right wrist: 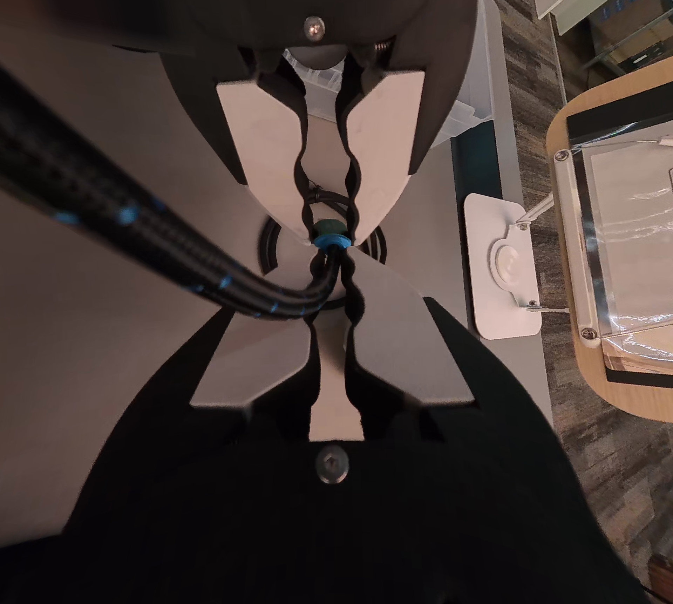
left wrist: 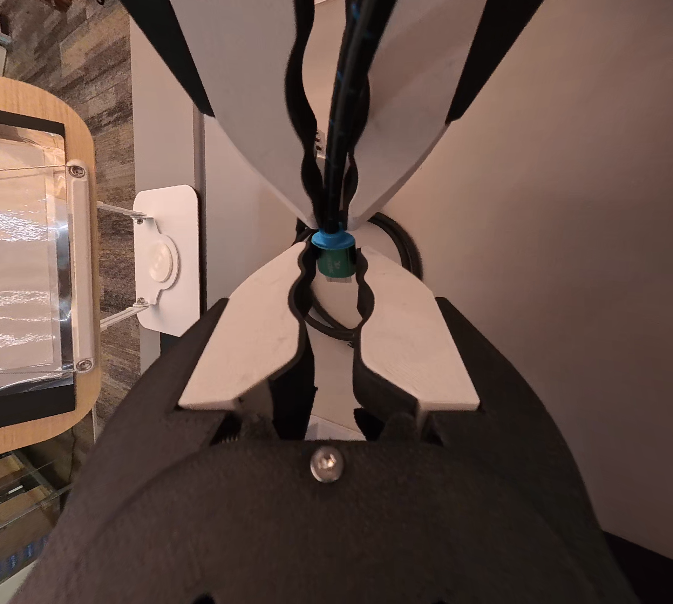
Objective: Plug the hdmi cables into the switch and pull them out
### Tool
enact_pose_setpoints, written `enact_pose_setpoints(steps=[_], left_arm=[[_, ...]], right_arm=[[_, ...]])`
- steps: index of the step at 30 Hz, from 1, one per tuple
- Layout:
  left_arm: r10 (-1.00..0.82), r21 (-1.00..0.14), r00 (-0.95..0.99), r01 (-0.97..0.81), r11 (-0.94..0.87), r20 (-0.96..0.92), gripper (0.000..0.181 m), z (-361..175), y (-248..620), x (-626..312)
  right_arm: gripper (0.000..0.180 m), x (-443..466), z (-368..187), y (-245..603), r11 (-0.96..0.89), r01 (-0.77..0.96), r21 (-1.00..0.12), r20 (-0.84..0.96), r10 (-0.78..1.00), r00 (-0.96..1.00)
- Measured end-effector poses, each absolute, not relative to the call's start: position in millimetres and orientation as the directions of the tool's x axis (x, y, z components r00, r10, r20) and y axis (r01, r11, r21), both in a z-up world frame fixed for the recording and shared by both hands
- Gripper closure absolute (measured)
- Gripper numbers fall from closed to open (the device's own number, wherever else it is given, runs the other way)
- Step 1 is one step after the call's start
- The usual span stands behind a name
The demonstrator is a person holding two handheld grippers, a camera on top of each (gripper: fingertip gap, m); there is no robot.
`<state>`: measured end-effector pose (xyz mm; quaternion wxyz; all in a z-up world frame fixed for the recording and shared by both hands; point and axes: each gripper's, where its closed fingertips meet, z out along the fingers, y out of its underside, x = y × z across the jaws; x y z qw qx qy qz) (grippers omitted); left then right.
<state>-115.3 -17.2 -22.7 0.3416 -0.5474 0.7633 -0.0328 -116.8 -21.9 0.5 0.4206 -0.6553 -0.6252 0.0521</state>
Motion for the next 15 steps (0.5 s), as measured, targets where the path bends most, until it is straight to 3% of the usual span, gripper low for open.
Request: enact_pose_setpoints(steps=[6,10,15], left_arm=[[-0.867,-0.467,-0.144,-0.794,0.388,-0.476,0.161,-21,-17,-113],[-0.898,-0.567,-0.058,-0.757,0.325,-0.437,0.137,-7,-13,-110],[-0.924,-0.680,-0.015,-0.673,0.293,-0.382,0.128,20,-12,-121]], right_arm=[[0.171,-115,2,-22,0.152,0.775,-0.613,0.470,0.859,0.202],[0.171,-106,10,-22,0.149,0.758,-0.635,0.465,0.857,0.221],[0.171,-88,32,-26,0.157,0.691,-0.706,0.446,0.856,0.262]])
